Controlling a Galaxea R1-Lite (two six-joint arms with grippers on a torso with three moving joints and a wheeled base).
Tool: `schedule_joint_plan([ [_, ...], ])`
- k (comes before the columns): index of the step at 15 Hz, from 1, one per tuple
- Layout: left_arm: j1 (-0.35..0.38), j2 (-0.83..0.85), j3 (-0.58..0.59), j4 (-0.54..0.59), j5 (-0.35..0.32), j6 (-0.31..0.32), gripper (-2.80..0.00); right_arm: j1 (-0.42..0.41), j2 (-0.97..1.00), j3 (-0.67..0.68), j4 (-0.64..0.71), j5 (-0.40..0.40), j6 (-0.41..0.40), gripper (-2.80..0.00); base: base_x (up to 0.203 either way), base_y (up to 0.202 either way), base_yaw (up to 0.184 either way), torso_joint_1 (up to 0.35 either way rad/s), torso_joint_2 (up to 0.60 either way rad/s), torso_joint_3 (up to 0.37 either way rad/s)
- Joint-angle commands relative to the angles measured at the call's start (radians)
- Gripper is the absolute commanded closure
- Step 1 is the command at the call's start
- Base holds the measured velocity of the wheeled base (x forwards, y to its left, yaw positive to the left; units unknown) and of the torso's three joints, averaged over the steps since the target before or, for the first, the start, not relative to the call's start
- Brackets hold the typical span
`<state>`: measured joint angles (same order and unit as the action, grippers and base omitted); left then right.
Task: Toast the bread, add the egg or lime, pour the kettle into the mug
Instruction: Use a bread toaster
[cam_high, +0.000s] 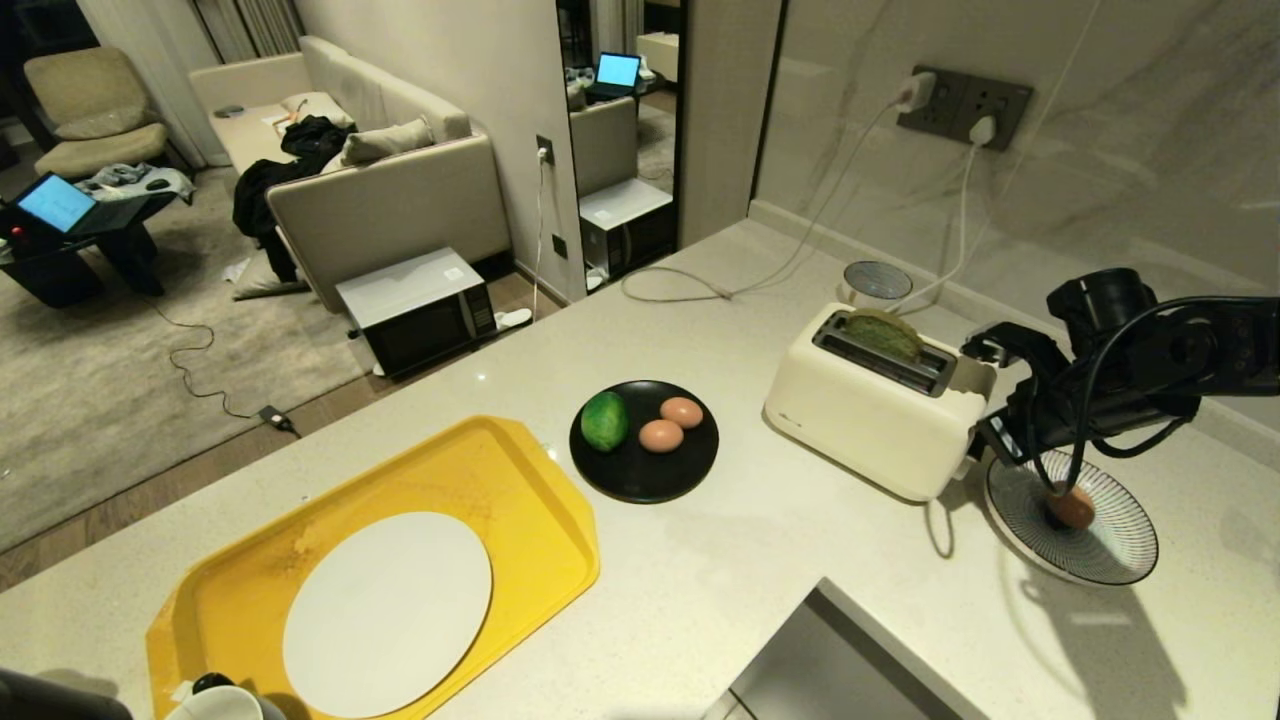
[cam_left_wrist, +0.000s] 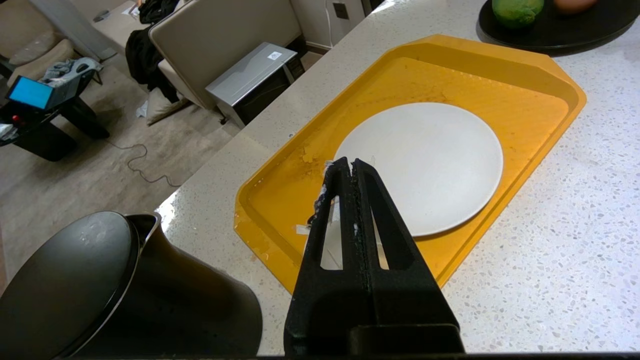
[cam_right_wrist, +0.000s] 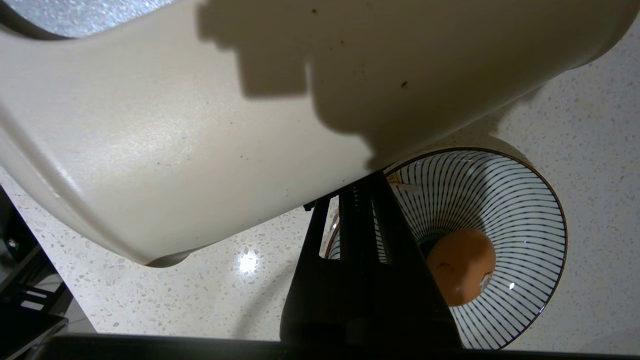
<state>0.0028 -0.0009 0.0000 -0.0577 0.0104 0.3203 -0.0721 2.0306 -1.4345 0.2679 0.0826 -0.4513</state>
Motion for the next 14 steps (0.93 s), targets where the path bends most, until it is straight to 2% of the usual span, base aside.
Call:
schedule_joint_plan([
  [1,0.000,-0.001,0.000,-0.002,0.000,0.002,0.00,-0.003,0.002,0.000,0.002,0.000,-0.003,0.00,0.000,0.000,0.000,0.000,0.00,0.000],
  [7,0.000,-0.001,0.000,-0.001,0.000,0.002,0.00,-0.012,-0.008,0.000,0.002,0.003,-0.004,0.00,0.000,0.000,0.000,0.000,0.00,0.000],
  [14,0.000,-0.001,0.000,-0.001,0.000,0.002,0.00,-0.023,-0.020,0.003,0.002,0.011,-0.044,0.00,0.000,0.000,0.000,0.000,0.00,0.000],
])
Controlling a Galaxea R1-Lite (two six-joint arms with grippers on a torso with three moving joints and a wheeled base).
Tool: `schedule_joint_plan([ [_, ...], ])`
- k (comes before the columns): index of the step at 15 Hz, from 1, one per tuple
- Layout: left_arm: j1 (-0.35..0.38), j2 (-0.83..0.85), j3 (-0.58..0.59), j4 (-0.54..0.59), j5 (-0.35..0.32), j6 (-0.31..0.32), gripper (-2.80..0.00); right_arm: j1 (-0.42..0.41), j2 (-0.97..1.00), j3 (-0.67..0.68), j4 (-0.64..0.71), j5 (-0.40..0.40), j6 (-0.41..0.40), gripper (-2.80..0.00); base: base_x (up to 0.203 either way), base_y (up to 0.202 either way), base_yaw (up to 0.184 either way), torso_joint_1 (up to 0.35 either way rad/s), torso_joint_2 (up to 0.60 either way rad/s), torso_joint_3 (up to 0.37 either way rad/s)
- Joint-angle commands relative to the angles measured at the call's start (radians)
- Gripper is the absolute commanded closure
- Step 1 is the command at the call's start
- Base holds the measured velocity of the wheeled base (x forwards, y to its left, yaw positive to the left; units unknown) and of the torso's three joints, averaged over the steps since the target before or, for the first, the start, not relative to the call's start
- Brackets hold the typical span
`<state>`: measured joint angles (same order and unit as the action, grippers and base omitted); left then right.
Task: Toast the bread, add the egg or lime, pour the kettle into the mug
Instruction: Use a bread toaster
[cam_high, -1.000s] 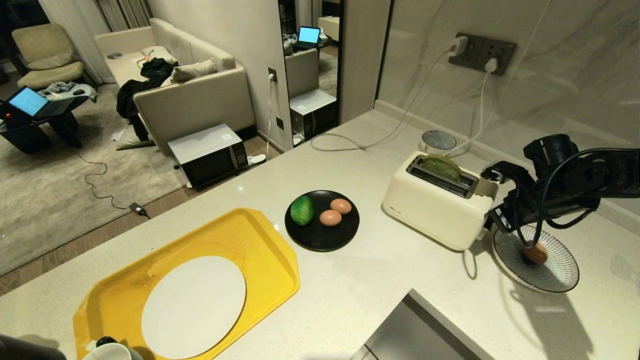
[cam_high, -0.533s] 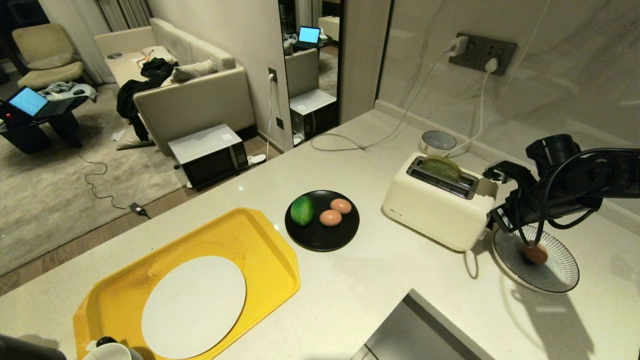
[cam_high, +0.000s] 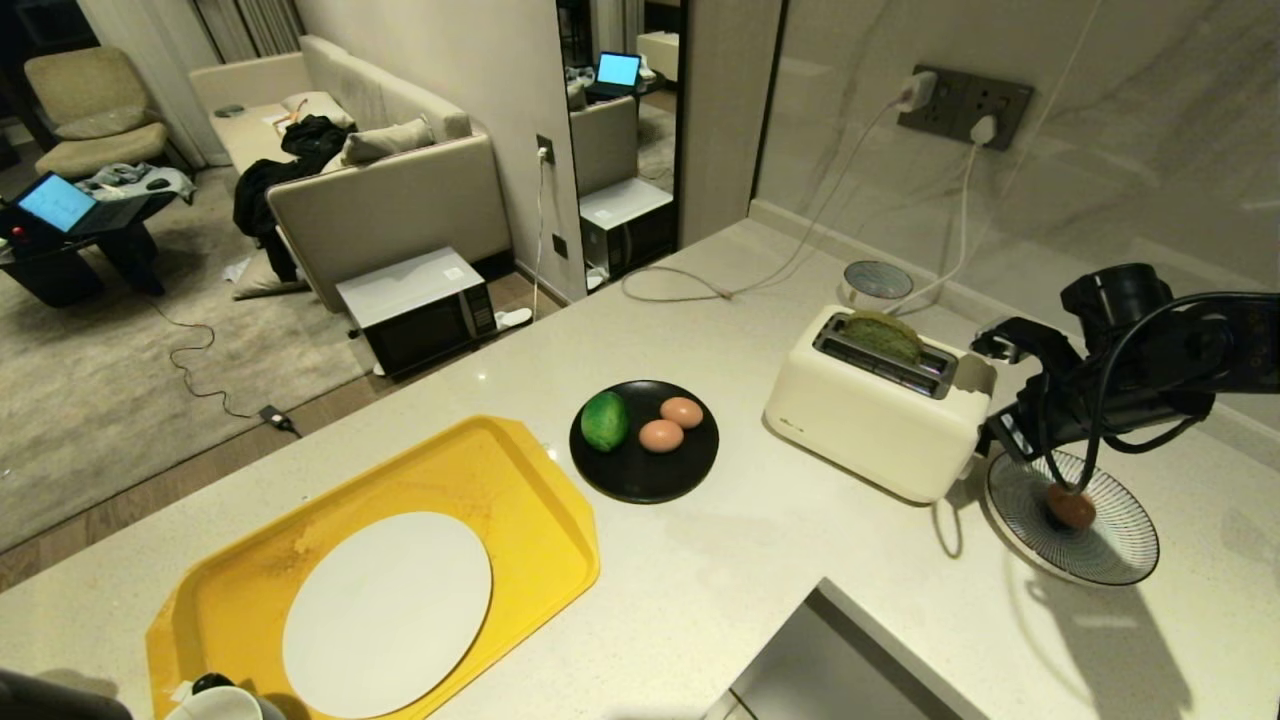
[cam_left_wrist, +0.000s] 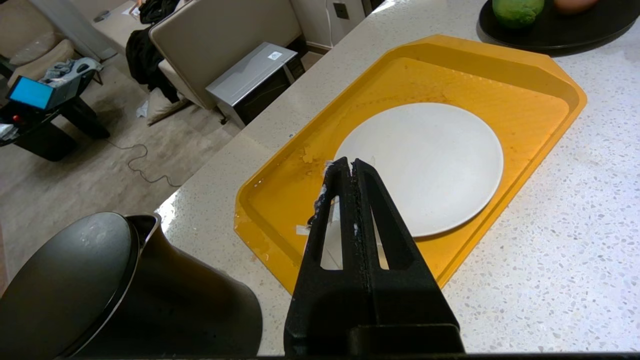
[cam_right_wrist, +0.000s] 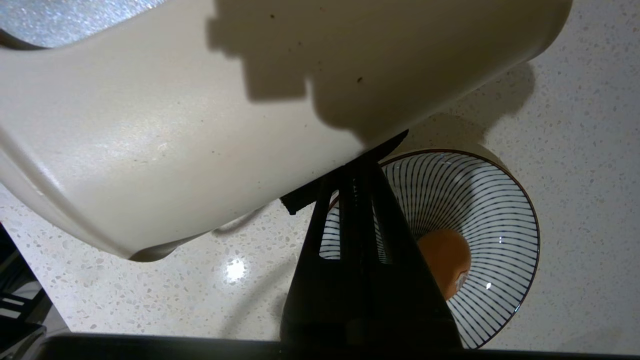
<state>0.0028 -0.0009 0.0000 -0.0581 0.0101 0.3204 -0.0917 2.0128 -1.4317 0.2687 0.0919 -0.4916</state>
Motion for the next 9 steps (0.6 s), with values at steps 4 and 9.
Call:
schedule_joint_plan([
  [4,0.000,-0.001,0.000,0.000,0.001,0.002,0.00,-0.010,0.006,-0.001,0.001,0.005,-0.003,0.00,0.000,0.000,0.000,0.000,0.00,0.000],
  [9,0.000,-0.001,0.000,0.000,0.001,0.002,0.00,-0.022,0.017,-0.009,0.000,0.006,-0.002,0.00,0.000,0.000,0.000,0.000,0.00,0.000],
])
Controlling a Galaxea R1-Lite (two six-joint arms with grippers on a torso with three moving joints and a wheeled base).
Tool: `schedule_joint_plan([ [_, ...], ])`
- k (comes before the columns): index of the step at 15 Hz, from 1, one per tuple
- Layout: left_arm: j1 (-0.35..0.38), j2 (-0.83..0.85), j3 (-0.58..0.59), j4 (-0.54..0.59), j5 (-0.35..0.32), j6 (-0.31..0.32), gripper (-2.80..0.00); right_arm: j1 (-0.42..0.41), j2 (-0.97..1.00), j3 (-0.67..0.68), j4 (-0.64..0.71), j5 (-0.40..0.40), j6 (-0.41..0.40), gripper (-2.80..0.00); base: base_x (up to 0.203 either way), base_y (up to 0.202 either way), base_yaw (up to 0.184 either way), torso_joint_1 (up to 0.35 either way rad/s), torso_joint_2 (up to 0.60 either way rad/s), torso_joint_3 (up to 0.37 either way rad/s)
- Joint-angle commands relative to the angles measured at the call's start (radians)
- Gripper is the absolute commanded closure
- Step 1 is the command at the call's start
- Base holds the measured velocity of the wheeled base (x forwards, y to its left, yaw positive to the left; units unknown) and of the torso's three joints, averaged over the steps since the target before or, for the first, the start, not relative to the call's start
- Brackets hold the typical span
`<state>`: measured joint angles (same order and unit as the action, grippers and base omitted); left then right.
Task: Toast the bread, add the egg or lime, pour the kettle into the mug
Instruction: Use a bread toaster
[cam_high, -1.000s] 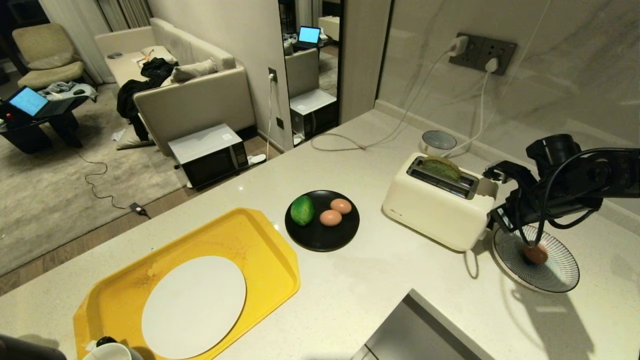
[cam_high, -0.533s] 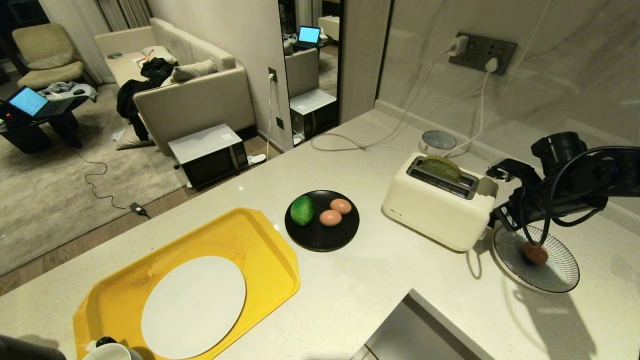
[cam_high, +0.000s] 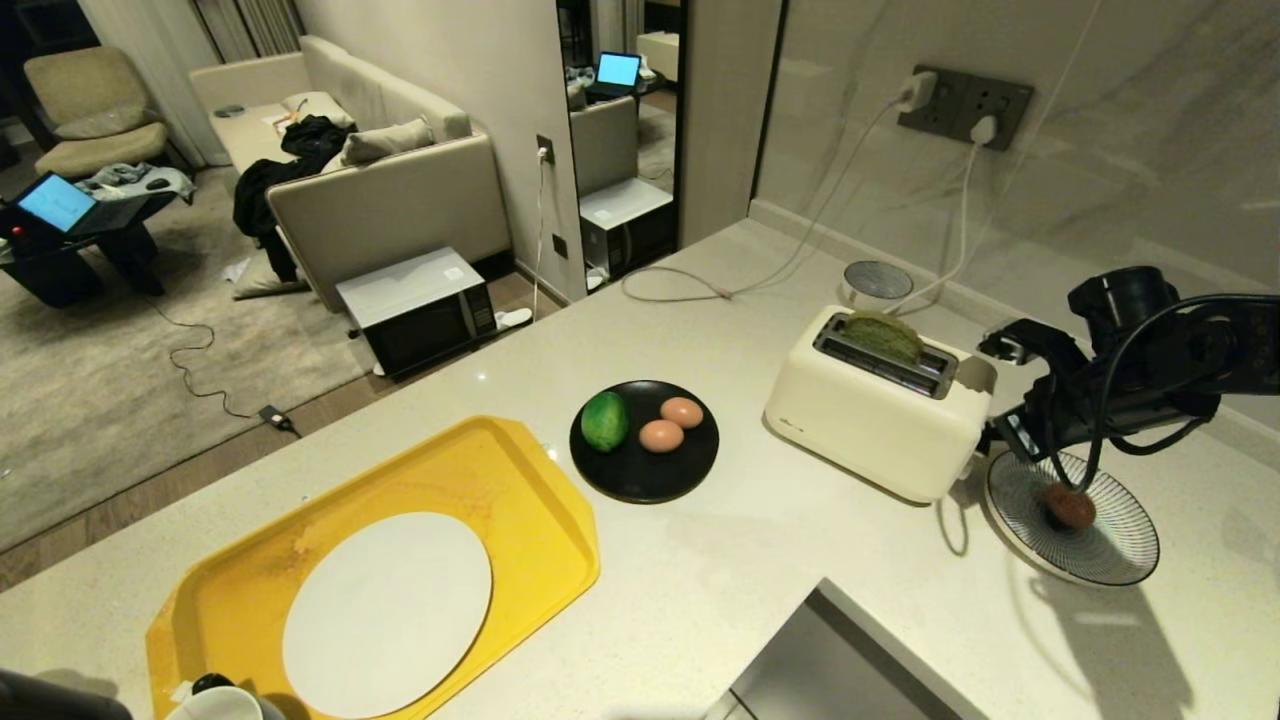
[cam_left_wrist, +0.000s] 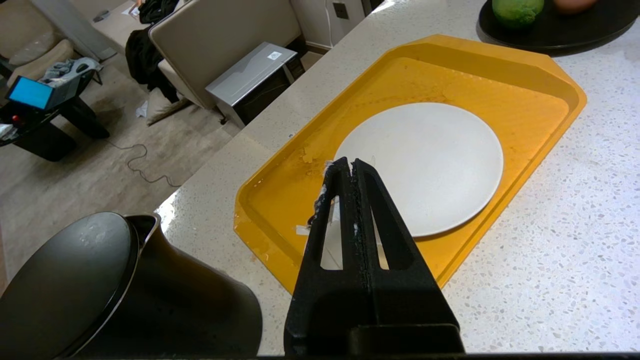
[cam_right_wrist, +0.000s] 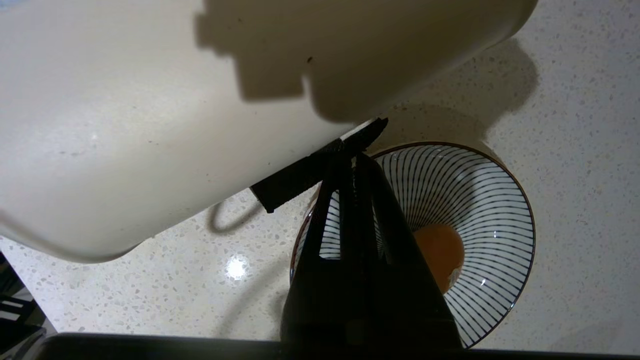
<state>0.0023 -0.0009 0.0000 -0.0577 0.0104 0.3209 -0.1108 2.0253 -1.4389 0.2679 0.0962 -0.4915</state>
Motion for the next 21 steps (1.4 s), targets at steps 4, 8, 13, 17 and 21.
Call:
schedule_joint_plan([
  [4,0.001,-0.001,0.000,-0.001,0.000,0.001,0.00,-0.001,0.001,0.000,0.002,0.017,-0.006,0.00,0.000,0.000,0.000,0.000,0.00,0.000],
  [8,0.001,-0.001,0.000,-0.001,0.000,0.001,0.00,-0.001,0.001,0.000,0.002,0.019,-0.036,0.00,0.000,0.000,0.000,0.000,0.00,0.000],
  [13,0.001,-0.001,0.000,-0.001,0.000,0.001,0.00,-0.007,-0.011,0.005,0.002,0.019,-0.039,0.00,0.000,0.000,0.000,0.000,0.00,0.000],
  [17,0.001,-0.001,0.000,-0.001,0.000,0.001,0.00,-0.022,-0.066,0.008,0.002,0.035,-0.039,0.00,0.000,0.000,0.000,0.000,0.00,0.000],
  [21,0.001,-0.001,0.000,-0.001,0.000,0.001,0.00,-0.024,-0.165,0.038,0.002,0.036,-0.041,0.00,0.000,0.000,0.000,0.000,0.00,0.000],
])
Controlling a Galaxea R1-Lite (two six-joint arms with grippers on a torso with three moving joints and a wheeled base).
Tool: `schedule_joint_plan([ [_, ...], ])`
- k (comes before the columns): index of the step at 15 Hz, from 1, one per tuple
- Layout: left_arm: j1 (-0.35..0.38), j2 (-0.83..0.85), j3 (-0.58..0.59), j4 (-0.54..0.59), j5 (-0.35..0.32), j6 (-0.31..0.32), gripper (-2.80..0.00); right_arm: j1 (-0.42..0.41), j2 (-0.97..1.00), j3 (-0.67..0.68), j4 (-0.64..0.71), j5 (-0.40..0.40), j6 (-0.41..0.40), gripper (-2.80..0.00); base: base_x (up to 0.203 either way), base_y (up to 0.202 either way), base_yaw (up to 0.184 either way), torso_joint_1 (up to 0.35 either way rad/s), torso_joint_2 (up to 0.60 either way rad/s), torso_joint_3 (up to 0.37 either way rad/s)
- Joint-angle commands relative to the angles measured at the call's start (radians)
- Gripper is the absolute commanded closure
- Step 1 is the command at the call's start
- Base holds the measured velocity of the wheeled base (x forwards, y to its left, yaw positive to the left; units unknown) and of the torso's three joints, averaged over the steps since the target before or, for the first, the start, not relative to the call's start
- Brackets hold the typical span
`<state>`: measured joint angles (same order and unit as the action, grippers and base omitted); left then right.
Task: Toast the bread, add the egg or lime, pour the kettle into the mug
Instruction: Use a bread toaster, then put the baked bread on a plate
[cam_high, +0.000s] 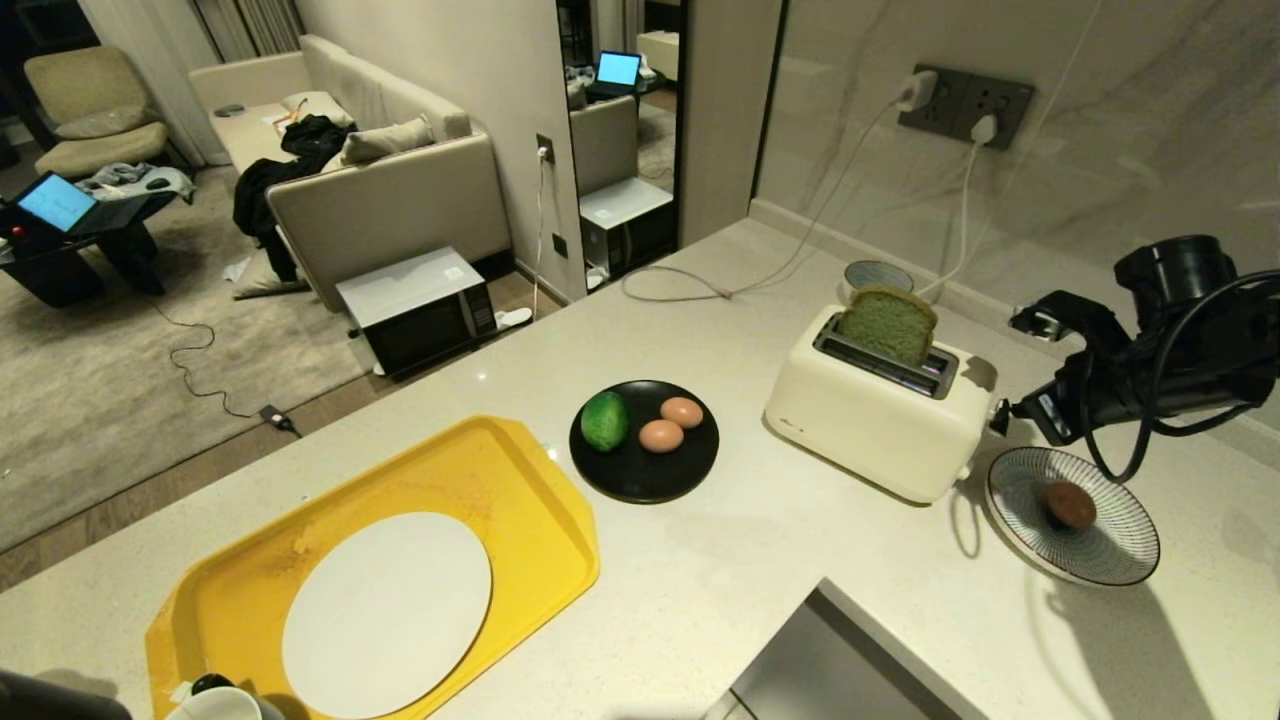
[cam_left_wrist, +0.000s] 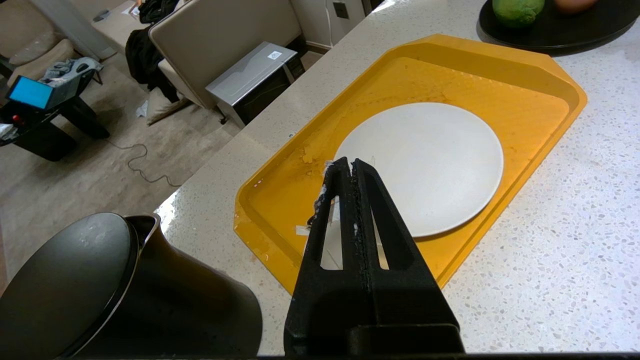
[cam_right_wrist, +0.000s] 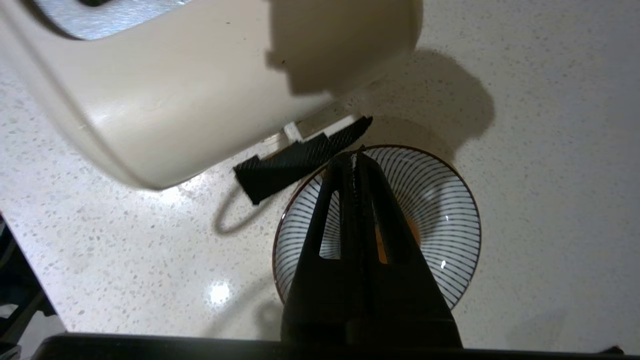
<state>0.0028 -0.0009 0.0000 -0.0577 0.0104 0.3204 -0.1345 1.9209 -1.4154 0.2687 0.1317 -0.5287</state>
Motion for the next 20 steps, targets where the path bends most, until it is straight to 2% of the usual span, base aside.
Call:
schedule_joint_plan([
  [1,0.000,-0.001,0.000,-0.001,0.000,0.002,0.00,-0.001,-0.090,0.032,0.001,0.000,-0.004,0.00,0.000,0.000,0.000,0.000,0.00,0.000],
  [8,0.000,-0.001,0.000,-0.001,0.000,0.002,0.00,0.031,-0.281,0.050,0.001,-0.001,-0.014,0.00,0.000,0.000,0.000,0.000,0.00,0.000],
  [11,0.000,-0.001,0.000,-0.001,0.000,0.002,0.00,0.044,-0.323,0.046,-0.003,-0.015,-0.046,0.00,0.000,0.000,0.000,0.000,0.00,0.000],
  [12,0.000,-0.001,0.000,-0.001,0.000,0.002,0.00,0.045,-0.329,0.047,-0.016,-0.024,-0.061,-2.80,0.000,0.000,0.000,0.000,0.00,0.000],
  [17,0.000,-0.001,0.000,-0.001,0.000,0.002,0.00,0.072,-0.317,0.047,-0.121,-0.010,-0.067,-2.80,0.000,0.000,0.000,0.000,0.00,0.000],
  [20,0.000,-0.001,0.000,-0.002,0.000,0.002,0.00,0.099,-0.283,0.045,-0.191,0.070,-0.068,-2.80,0.000,0.000,0.000,0.000,0.00,0.000],
])
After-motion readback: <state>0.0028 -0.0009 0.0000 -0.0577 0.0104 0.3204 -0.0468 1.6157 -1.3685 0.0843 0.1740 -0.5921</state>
